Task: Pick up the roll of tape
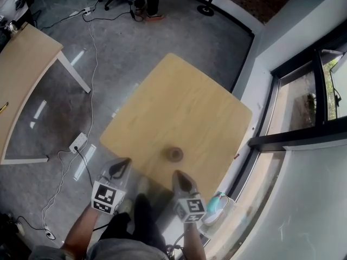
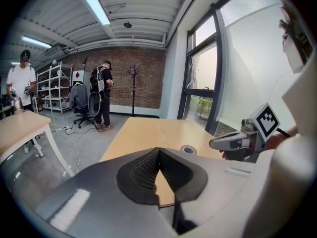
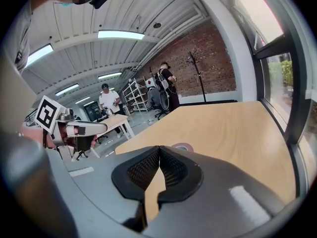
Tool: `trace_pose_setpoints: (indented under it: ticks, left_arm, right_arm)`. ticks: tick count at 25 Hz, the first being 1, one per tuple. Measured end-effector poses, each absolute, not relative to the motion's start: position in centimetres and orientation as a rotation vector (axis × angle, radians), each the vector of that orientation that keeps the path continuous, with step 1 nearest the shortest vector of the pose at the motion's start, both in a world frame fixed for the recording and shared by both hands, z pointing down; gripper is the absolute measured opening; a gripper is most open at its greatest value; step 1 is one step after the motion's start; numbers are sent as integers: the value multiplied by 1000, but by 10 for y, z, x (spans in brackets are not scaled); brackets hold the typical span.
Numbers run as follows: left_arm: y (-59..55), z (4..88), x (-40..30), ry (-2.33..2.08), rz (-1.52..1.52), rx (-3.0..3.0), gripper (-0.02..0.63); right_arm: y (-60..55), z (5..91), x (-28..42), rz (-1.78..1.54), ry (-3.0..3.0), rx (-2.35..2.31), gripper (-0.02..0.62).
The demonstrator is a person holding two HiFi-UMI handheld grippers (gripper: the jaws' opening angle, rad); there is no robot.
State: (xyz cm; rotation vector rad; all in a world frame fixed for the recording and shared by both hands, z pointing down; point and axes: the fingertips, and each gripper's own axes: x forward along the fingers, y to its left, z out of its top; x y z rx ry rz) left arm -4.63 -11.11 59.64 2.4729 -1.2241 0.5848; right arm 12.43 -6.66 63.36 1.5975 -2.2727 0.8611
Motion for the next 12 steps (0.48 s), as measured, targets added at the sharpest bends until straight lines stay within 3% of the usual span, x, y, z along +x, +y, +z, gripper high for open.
trace_pose_setpoints:
  ticks: [5,12]
  left_arm:
    - [-111,597,-49,-1231,581,2466,0]
    - [-108,592,-40,-1213,580,2480,0]
  right_arm:
    - [-82,638,124,801,-2268,1571,20]
    - [-99,647,125,755,-2253,1524,78]
